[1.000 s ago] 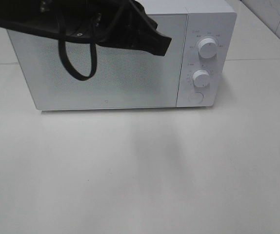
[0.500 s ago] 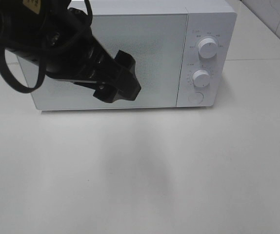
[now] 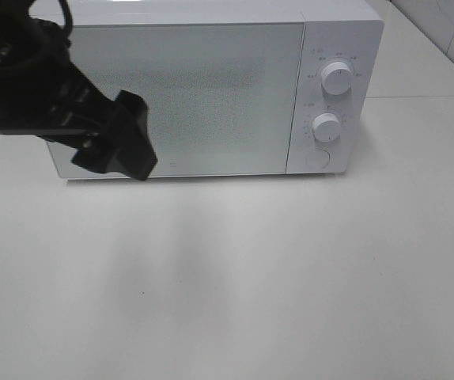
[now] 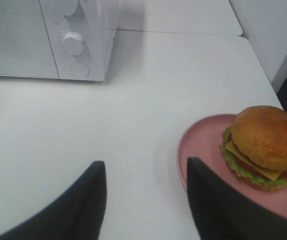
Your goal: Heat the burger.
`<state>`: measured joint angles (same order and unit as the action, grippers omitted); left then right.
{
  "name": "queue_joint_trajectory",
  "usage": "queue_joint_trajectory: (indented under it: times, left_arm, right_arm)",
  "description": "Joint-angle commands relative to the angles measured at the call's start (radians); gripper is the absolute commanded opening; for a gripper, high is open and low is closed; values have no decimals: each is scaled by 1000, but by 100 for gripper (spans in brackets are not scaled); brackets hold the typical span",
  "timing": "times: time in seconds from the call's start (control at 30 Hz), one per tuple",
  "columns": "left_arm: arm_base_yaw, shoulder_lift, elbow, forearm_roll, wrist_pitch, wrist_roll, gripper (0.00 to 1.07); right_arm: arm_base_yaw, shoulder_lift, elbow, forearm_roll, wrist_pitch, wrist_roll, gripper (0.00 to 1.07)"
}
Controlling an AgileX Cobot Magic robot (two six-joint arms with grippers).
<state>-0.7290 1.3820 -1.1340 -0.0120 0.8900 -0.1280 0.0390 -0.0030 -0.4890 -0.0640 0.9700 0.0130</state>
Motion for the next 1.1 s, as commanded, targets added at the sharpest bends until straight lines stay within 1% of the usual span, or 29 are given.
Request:
queue_joint_trajectory:
  times: [0.03, 0.07, 0.1, 0.13, 0.17, 0.2, 0.23, 0.27, 0.3, 0.33, 0.37, 0.4, 0.43, 0.47, 0.53, 0.57, 0.6, 0.63, 0.67, 0.7, 0.73, 0.77, 0.8, 0.83, 0.9, 1.1]
  left_arm:
    - [44, -26, -11, -1, 50, -8, 102]
    - [83, -43, -11, 2, 75, -2, 102]
    - [105, -53, -11, 2, 87, 3, 102]
    - [105, -53, -11, 2, 87, 3, 102]
    - [147, -71, -11, 6, 113, 26, 102]
    - [147, -71, -11, 6, 113, 26, 102]
    - [198, -88, -11, 5, 140, 49, 102]
    - [225, -97, -11, 5, 156, 57, 102]
    - [225, -97, -11, 5, 156, 57, 102]
    - [277, -111, -11, 5, 188, 76, 102]
    - [277, -111, -11, 5, 188, 76, 102]
    - [339, -126, -11, 2, 217, 102, 102]
    - [378, -132, -10, 2, 226, 117, 101]
    - [378, -132, -10, 2, 226, 117, 101]
    - [528, -159, 2, 2, 233, 189, 101]
    - [528, -159, 2, 2, 233, 189, 101]
    - [557, -164, 7, 2, 234, 212, 101]
    - [625, -177, 20, 2, 233, 273, 101]
    - [625, -177, 20, 2, 233, 273, 101]
    - [659, -180, 24, 2, 233, 292, 101]
    - [659, -180, 24, 2, 233, 292, 101]
    - [716, -191, 32, 2, 231, 318, 101]
    - [755, -204, 41, 6, 231, 322, 101]
    - [755, -204, 41, 6, 231, 322, 101]
    - [792, -231, 58, 6, 230, 322, 101]
    - [794, -287, 102, -8, 228, 322, 101]
  right_arm:
    - [-1, -28, 0, 2, -9, 4, 52]
    - [-1, -28, 0, 2, -9, 4, 52]
    - [-1, -28, 0, 2, -9, 4, 52]
    - [-1, -28, 0, 2, -9, 4, 52]
    - [-1, -28, 0, 2, -9, 4, 52]
    - [-1, -28, 0, 2, -9, 4, 52]
    - [-1, -28, 0, 2, -9, 4, 52]
    - [-1, -28, 0, 2, -9, 4, 52]
    - [-1, -28, 0, 2, -9, 4, 52]
    - [-1, -28, 0, 2, -9, 4, 52]
    - [-1, -28, 0, 2, -9, 4, 52]
    - [-1, -28, 0, 2, -9, 4, 52]
    - [-1, -28, 0, 2, -9, 4, 52]
    - [-1, -28, 0, 2, -9, 4, 52]
    - [-1, -28, 0, 2, -9, 4, 52]
    - [-1, -28, 0, 2, -9, 4, 52]
    - [-1, -28, 0, 2, -9, 4, 52]
    - [-1, -28, 0, 2, -9, 4, 52]
    - [-1, -28, 0, 2, -9, 4, 52]
    - [-1, -28, 0, 2, -9, 4, 52]
    - [-1, -28, 0, 2, -9, 4, 52]
    - [-1, -28, 0, 2, -9, 4, 52]
    - [-1, -28, 0, 2, -9, 4, 52]
    - [-1, -28, 0, 2, -9, 4, 52]
    - [-1, -28, 0, 2, -9, 4, 52]
    - [-1, -28, 0, 2, -9, 4, 52]
